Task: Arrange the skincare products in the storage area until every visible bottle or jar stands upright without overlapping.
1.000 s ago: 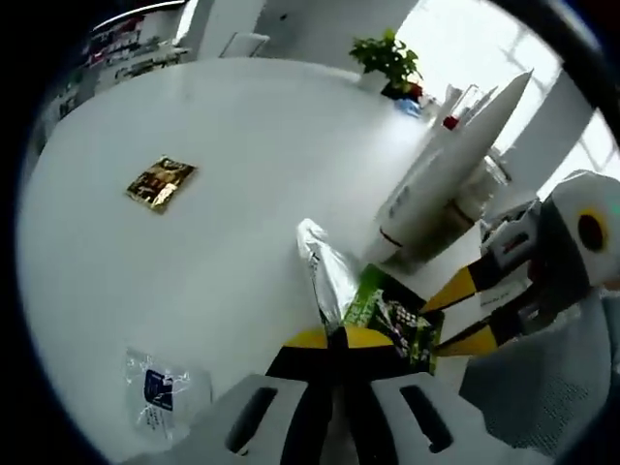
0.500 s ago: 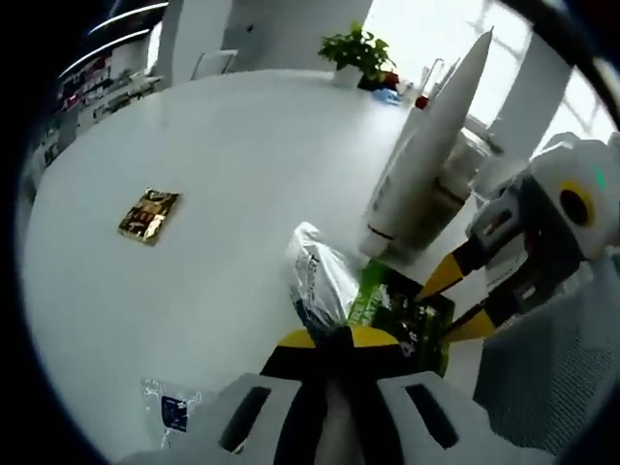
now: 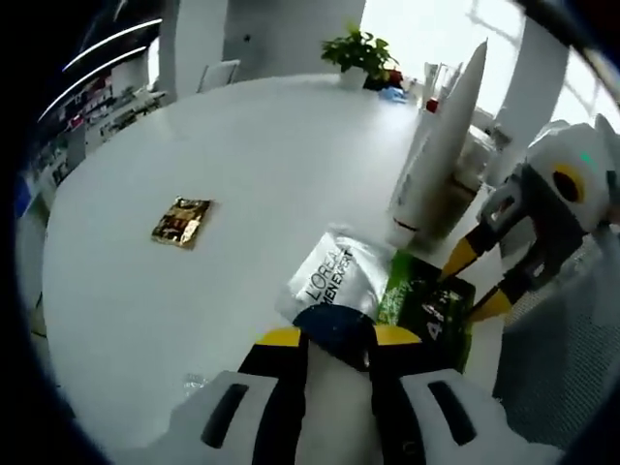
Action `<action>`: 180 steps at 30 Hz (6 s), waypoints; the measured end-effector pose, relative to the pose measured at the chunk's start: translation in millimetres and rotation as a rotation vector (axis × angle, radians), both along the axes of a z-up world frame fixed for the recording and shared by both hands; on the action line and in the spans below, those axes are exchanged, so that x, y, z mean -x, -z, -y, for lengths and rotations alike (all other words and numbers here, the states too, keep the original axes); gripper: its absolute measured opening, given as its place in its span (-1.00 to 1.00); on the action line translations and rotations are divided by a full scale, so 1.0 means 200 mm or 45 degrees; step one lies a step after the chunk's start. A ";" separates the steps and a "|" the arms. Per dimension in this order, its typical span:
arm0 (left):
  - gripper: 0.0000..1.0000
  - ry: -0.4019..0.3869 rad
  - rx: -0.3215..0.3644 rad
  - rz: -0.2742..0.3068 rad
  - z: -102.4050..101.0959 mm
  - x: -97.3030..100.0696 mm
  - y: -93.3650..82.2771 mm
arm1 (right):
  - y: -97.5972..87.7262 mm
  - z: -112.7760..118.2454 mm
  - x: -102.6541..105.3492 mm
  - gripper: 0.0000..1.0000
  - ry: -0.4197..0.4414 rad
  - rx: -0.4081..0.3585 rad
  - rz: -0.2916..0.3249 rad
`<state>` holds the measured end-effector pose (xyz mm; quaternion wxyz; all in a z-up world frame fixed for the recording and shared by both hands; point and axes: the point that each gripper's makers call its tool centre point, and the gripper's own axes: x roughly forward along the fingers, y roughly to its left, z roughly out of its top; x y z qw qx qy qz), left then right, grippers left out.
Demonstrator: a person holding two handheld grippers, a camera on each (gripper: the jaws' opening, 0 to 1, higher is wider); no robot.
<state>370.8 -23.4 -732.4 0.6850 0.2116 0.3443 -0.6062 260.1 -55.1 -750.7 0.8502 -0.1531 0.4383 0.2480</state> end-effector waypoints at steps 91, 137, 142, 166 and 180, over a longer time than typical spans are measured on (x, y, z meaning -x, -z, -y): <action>-0.46 -0.011 0.072 0.131 0.01 0.19 -0.24 | -0.36 -0.03 0.05 -0.26 -0.011 -0.079 0.176; 0.15 -0.179 0.136 0.208 -0.21 0.32 -0.57 | -0.78 0.21 0.11 -0.03 0.141 -0.100 0.411; 0.24 -0.200 0.137 0.219 -0.23 0.31 -0.60 | -0.78 0.27 0.12 0.05 0.174 -0.092 0.409; 0.83 -0.300 0.139 0.294 -0.36 0.29 -0.72 | -0.83 0.42 0.15 0.99 0.270 -0.022 0.410; 0.94 -0.305 0.152 0.304 -0.36 0.29 -0.74 | -0.83 0.40 0.15 0.99 0.252 -0.029 0.430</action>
